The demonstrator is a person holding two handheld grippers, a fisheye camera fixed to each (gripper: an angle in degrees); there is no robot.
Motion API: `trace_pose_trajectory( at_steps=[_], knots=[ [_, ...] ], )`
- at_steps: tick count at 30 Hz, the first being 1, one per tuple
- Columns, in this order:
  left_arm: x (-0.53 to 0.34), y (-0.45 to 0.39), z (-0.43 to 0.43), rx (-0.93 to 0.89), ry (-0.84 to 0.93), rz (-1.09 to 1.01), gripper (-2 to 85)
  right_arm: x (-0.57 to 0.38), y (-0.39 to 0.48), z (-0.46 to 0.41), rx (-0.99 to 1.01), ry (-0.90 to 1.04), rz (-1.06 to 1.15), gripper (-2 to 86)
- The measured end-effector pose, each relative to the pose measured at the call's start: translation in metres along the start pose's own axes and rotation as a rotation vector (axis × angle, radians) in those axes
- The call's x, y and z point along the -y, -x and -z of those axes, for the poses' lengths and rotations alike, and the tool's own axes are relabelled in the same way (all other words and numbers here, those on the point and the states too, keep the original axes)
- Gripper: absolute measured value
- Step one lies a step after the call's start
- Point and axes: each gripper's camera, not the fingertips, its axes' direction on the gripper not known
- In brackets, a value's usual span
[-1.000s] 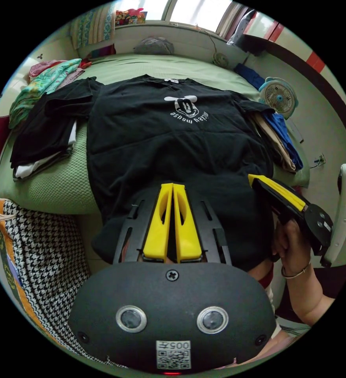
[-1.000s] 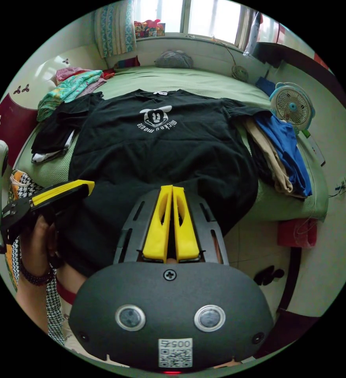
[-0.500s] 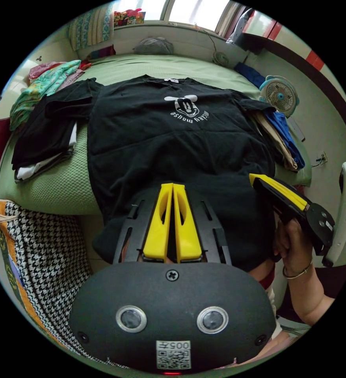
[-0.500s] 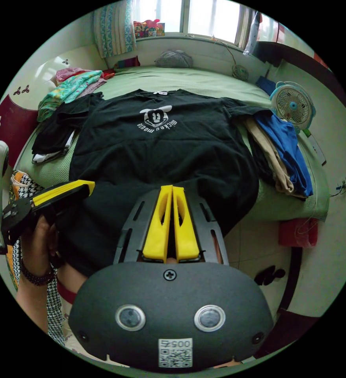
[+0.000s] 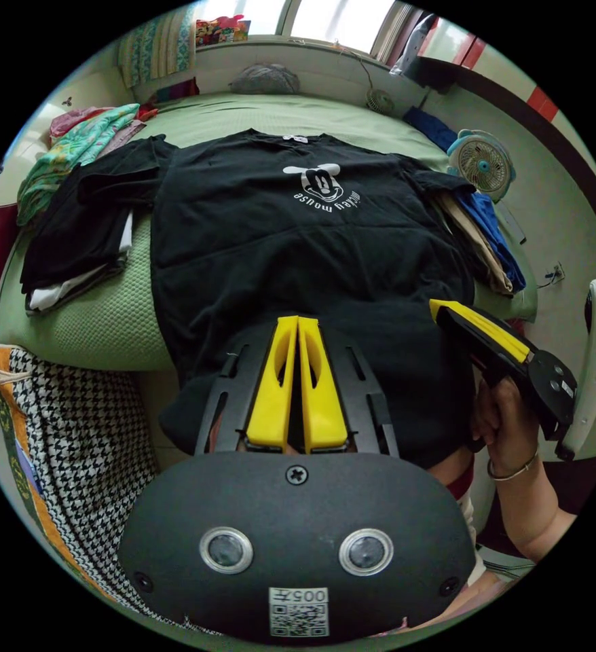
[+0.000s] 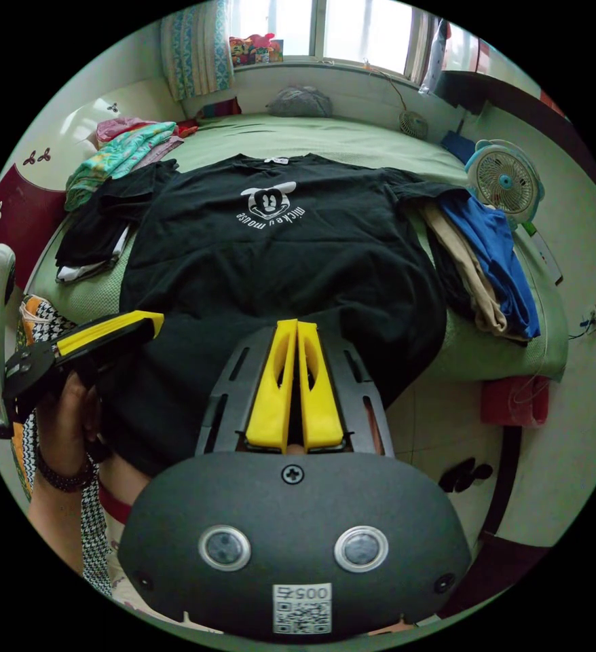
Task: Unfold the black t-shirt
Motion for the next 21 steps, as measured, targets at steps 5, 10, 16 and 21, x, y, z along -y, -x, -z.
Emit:
trace_pose_trajectory(
  at_steps=[5, 10, 16, 21],
  knots=[
    [-0.0014, -0.0016, -0.0015, 0.000, -0.001, 0.000, -0.6, -0.0031, -0.0015, -0.0005, 0.001, 0.000, -0.001, -1.0],
    [-0.0021, -0.0028, -0.0032, -0.001, -0.001, 0.001, -0.6, -0.0049, -0.0028, -0.0009, 0.000, 0.000, 0.000, -1.0],
    [-0.0025, -0.0043, -0.0049, 0.000, 0.000, -0.001, -0.6, -0.0071, -0.0045, -0.0009, -0.003, 0.000, 0.001, -1.0],
    [-0.0027, -0.0055, -0.0060, 0.001, 0.001, -0.002, -0.6, -0.0085, -0.0065, -0.0007, -0.002, 0.000, 0.000, -1.0]
  ],
)
